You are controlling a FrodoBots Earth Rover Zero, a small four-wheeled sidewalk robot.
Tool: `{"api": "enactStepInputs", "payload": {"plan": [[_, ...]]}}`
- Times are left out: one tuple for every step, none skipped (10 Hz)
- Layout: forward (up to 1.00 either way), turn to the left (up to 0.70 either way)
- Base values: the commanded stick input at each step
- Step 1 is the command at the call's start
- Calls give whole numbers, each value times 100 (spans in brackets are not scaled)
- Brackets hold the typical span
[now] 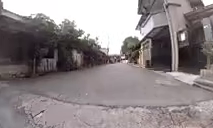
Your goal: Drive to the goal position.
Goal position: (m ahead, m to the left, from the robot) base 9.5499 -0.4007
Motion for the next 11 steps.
{"api": "enactStepInputs", "payload": {"plan": [[70,1],[70,1],[70,1],[70,1],[70,1],[70,1],[70,1],[70,1],[70,1],[70,1],[70,1]]}}
